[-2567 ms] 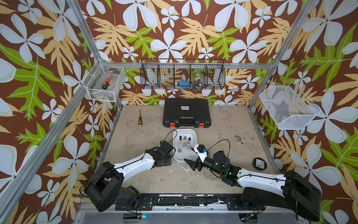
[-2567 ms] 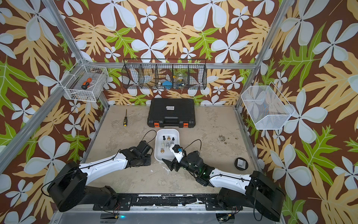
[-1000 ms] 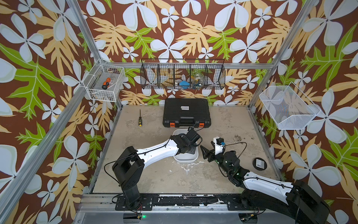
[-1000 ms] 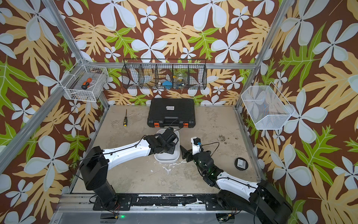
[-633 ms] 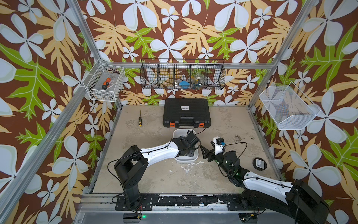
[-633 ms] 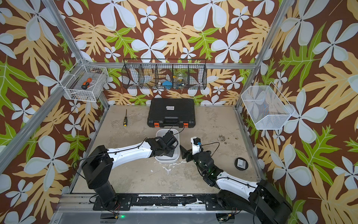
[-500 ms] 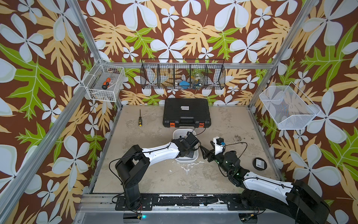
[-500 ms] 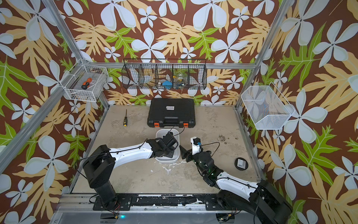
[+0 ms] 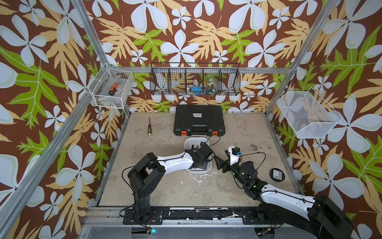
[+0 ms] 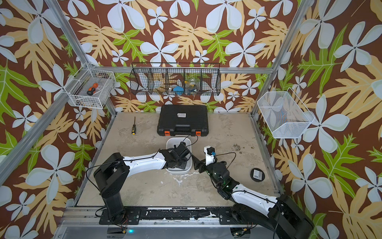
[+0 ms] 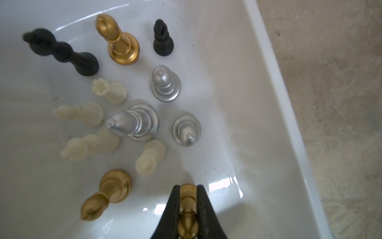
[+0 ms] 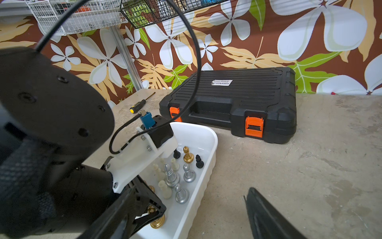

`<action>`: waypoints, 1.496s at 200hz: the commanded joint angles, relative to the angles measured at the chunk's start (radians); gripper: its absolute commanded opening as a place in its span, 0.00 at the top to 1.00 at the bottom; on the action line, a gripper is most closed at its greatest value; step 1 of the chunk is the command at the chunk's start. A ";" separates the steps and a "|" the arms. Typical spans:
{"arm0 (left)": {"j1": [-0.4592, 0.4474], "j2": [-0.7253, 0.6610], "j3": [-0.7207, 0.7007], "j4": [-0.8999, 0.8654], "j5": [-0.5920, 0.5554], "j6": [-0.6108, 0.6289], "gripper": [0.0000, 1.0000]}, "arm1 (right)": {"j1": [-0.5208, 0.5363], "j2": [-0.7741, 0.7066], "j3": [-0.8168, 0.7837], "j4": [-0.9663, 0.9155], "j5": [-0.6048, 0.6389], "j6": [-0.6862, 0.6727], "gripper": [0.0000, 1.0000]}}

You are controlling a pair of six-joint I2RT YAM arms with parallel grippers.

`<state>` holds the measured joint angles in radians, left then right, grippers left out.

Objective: Put the chess pieces into the storage box
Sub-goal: Place the chess piece in the storage box, then reset both arms

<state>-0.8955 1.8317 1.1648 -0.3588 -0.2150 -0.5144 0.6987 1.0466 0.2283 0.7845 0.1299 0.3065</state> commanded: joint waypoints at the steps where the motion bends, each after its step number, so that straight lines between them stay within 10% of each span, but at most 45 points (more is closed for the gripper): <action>1: -0.002 0.007 0.000 0.014 -0.022 0.011 0.90 | -0.002 -0.008 -0.003 0.026 -0.006 -0.006 0.16; 228: -0.003 -0.037 -0.023 0.019 -0.055 0.004 0.67 | -0.001 -0.063 -0.018 0.018 -0.015 -0.012 0.16; 274: -0.021 -0.218 -0.012 0.018 -0.080 0.014 0.61 | -0.001 -0.077 -0.031 0.028 -0.015 -0.020 0.16; 299: -0.026 -0.509 -0.222 0.318 -0.133 0.078 0.58 | -0.001 -0.113 -0.047 0.029 0.000 -0.040 0.16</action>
<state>-0.9180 1.5326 1.0977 -0.2928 -0.2832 -0.4927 0.6987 0.9588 0.1902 0.7841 0.1120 0.2939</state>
